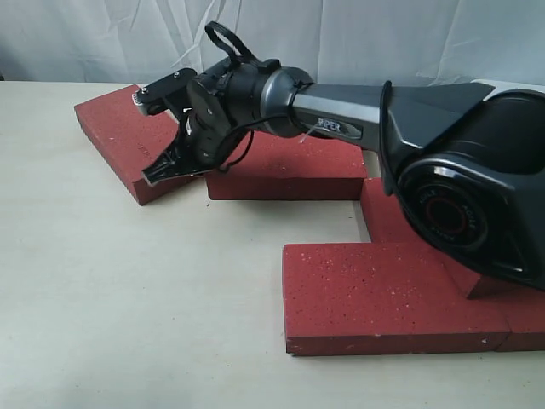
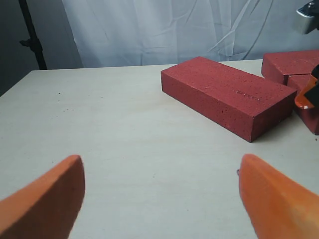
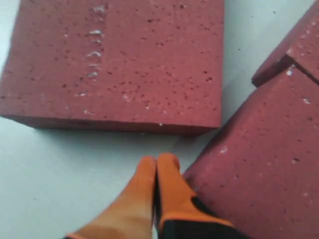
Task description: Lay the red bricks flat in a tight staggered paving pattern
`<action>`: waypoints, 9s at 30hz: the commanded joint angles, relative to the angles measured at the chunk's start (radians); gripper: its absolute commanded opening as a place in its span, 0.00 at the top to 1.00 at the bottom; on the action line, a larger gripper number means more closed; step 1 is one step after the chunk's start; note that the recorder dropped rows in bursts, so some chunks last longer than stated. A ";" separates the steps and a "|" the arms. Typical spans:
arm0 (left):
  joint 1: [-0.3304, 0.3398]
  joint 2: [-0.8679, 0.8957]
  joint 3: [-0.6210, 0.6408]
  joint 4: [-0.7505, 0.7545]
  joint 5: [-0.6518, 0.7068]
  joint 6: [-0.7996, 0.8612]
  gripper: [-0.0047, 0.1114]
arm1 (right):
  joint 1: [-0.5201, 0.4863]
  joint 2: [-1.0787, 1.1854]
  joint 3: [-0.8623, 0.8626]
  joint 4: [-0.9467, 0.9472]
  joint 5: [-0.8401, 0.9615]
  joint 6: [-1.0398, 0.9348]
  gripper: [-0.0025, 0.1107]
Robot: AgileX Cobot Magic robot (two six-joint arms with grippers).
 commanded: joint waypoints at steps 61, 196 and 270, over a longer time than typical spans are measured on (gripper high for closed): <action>-0.001 -0.003 0.002 -0.007 -0.010 0.000 0.28 | -0.089 0.005 -0.007 -0.251 0.258 0.198 0.99; -0.001 -0.003 0.002 -0.007 -0.010 0.001 0.28 | -0.432 -0.814 0.817 0.208 0.044 -0.046 0.99; -0.001 -0.003 0.002 -0.007 -0.010 -0.001 0.28 | 0.101 -0.710 0.883 -0.135 0.310 0.051 0.99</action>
